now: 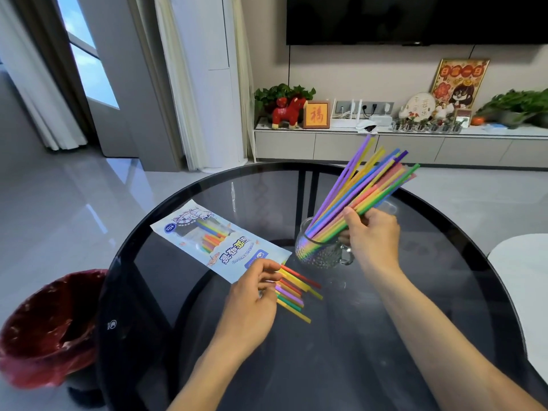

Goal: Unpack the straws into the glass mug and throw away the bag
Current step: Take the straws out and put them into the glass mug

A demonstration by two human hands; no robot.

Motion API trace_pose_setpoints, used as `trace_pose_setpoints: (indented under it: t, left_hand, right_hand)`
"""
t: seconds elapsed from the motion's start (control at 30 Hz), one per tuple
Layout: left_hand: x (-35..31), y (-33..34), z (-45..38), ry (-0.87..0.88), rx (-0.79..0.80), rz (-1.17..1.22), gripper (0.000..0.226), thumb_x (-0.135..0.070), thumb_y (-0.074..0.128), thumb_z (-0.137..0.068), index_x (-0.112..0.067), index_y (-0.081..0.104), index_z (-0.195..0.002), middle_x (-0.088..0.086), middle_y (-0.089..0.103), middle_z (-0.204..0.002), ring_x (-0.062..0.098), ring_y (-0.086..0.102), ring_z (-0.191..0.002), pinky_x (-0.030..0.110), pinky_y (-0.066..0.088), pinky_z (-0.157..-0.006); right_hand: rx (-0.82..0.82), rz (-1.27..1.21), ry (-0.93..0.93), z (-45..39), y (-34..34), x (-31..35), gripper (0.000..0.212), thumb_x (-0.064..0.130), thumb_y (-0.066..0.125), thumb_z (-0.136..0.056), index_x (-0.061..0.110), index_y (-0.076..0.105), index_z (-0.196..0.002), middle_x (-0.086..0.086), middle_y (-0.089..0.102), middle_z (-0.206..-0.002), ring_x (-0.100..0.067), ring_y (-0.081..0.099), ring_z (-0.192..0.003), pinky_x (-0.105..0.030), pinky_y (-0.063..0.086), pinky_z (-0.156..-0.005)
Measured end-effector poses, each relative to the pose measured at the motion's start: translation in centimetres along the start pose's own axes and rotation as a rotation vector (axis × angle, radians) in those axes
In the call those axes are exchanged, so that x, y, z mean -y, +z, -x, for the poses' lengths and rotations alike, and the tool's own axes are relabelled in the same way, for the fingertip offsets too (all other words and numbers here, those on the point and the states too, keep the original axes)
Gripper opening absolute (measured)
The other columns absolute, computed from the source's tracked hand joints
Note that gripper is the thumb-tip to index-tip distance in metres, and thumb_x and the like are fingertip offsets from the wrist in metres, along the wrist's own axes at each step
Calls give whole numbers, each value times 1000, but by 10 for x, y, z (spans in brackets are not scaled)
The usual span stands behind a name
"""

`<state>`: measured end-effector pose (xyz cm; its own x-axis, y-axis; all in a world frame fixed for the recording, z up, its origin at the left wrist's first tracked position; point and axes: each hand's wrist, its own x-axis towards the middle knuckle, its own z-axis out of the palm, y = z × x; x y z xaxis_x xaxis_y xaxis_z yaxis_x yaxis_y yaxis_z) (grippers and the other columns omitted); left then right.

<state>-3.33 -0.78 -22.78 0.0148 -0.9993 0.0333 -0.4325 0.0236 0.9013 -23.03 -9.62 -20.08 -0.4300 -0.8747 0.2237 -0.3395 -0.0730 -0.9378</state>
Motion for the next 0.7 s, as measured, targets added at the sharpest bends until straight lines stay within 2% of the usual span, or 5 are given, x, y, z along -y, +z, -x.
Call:
trace_pose_setpoints:
  t: [0.13, 0.27, 0.43, 0.57, 0.7]
  left_hand:
    - [13, -2, 0, 91, 15, -639, 44, -34, 47, -95, -37, 34, -138, -9, 34, -150, 16, 21, -143, 39, 32, -111]
    - [25, -2, -2, -40, 222, -858, 52, -46, 39, -98, -43, 19, -146, 5, 1, -163, 28, -4, -149, 50, 12, -119]
    - [22, -6, -2, -21, 293, -843, 51, -40, 44, -95, -47, 24, -142, 3, 12, -161, 24, 10, -147, 48, 24, -116]
    - [23, -12, 2, 8, 340, -824, 51, -41, 46, -93, -49, 26, -139, -1, 15, -160, 21, 14, -145, 46, 30, -113]
    - [25, -15, 3, 30, 360, -840, 57, -41, 47, -93, -47, 20, -144, -1, 9, -162, 19, 10, -147, 44, 26, -115]
  right_hand:
    - [246, 527, 22, 8, -22, 9, 63, 68, 55, -80, 10, 68, -58, -2, 71, -56, -23, 70, -55, -41, 61, -61]
    - [685, 663, 120, 37, -24, 11, 48, 45, 61, -89, 6, 68, -63, -6, 73, -60, -20, 67, -48, -31, 59, -51]
    - [452, 796, -282, 73, 1, 0, 35, 44, 56, -90, 17, 52, -68, 0, 64, -70, -29, 63, -76, -31, 41, -58]
    - [525, 905, -323, 91, 28, -10, 31, 45, 50, -94, 18, 56, -108, -4, 62, -110, -31, 64, -98, -37, 42, -69]
    - [553, 1003, -306, 91, 45, -15, 26, 27, 48, -95, 10, 55, -114, -10, 64, -117, -32, 64, -106, -37, 44, -72]
